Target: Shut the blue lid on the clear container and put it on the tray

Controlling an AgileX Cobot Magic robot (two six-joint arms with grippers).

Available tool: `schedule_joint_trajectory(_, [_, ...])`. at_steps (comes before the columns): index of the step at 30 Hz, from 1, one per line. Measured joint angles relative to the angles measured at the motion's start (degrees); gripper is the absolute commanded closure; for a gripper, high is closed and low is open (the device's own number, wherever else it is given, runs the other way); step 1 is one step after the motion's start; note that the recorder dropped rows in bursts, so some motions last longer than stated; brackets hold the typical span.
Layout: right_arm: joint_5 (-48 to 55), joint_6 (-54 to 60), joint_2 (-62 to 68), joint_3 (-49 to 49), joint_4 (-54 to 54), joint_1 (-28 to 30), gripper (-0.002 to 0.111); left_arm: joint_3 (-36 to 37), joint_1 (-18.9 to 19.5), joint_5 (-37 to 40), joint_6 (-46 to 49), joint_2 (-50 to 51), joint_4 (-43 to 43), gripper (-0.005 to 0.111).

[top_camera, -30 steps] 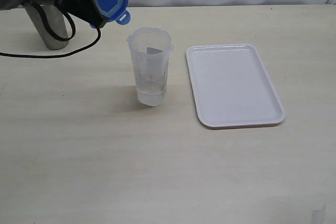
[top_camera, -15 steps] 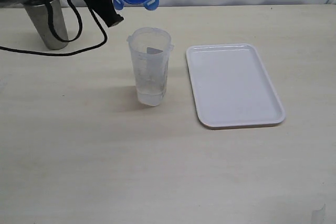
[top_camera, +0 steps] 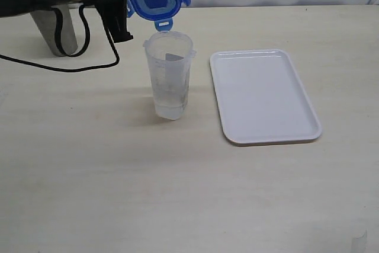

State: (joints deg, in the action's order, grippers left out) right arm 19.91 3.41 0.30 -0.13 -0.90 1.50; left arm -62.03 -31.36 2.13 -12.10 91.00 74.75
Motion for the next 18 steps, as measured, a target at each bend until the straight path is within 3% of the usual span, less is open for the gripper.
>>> schedule_joint_trajectory(6, [0.0, 0.0, 0.0, 0.0, 0.0, 0.0, 0.104, 0.0, -0.1, -5.56, 0.0, 0.0, -0.08, 0.107])
schedule_joint_trajectory(18, [0.0, 0.0, 0.0, 0.0, 0.0, 0.0, 0.104, 0.0, -2.24, -5.53, -2.9, 0.0, -0.08, 0.107])
